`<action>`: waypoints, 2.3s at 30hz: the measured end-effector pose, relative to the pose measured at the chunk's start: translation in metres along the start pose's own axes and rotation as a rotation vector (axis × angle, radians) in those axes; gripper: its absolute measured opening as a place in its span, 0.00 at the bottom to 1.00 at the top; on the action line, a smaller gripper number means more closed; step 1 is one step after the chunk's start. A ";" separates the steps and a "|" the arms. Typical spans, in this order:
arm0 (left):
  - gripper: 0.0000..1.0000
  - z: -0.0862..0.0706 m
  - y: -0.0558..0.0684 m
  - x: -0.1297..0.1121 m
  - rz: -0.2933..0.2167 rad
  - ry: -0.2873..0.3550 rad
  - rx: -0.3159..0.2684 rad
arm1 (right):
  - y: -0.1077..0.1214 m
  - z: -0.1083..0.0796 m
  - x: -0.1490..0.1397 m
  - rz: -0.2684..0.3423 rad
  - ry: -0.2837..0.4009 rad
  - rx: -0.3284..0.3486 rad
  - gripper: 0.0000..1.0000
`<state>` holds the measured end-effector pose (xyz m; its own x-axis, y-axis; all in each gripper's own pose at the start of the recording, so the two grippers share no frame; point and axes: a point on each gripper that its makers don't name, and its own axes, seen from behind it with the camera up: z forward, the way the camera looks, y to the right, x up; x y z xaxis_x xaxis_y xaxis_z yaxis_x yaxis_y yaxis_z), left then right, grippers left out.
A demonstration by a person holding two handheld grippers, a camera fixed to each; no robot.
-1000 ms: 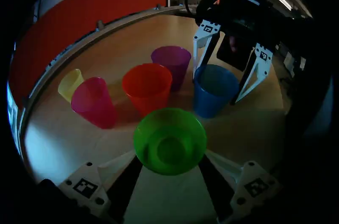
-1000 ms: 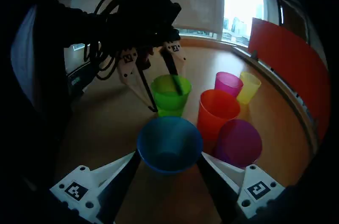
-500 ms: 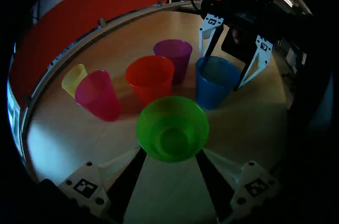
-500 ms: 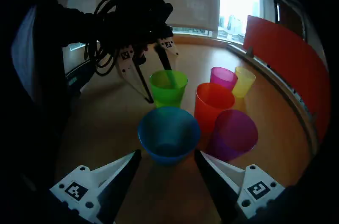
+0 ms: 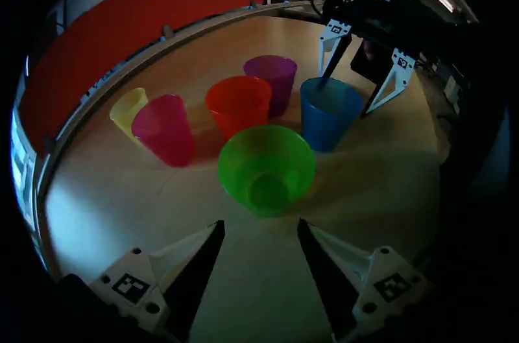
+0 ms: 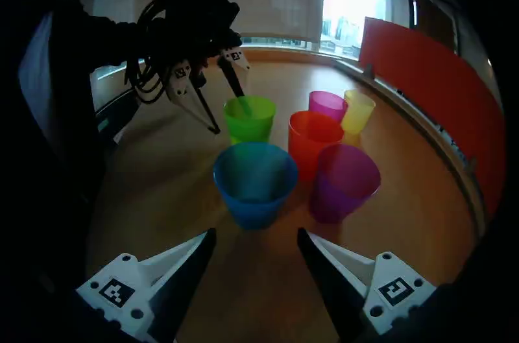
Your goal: Pour water
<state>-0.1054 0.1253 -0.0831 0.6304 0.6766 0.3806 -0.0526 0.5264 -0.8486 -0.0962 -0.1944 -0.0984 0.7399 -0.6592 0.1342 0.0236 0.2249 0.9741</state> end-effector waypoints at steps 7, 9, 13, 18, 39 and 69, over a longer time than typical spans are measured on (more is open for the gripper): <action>0.83 -0.009 -0.001 -0.007 -0.002 0.000 0.025 | 0.000 -0.012 -0.008 0.017 -0.006 -0.029 0.97; 0.83 -0.011 -0.001 -0.007 -0.004 0.003 0.032 | 0.000 -0.014 -0.008 0.022 -0.005 -0.034 0.97; 0.83 -0.015 -0.003 -0.008 -0.014 0.011 0.045 | 0.001 -0.017 -0.010 0.027 -0.006 -0.052 0.97; 0.83 -0.020 -0.009 -0.011 -0.034 0.023 0.075 | 0.009 -0.023 -0.011 0.062 0.000 -0.097 0.97; 0.83 -0.057 -0.061 -0.016 -0.187 0.140 0.304 | 0.055 -0.066 -0.019 0.307 0.025 -0.421 0.97; 0.83 -0.110 -0.123 0.031 -0.331 0.453 0.549 | 0.116 -0.133 0.007 0.518 0.217 -0.837 0.97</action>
<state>0.0056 0.0247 -0.0076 0.9285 0.2261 0.2947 -0.1074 0.9230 -0.3696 0.0013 -0.0778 -0.0081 0.8972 -0.2110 0.3879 0.0671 0.9334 0.3525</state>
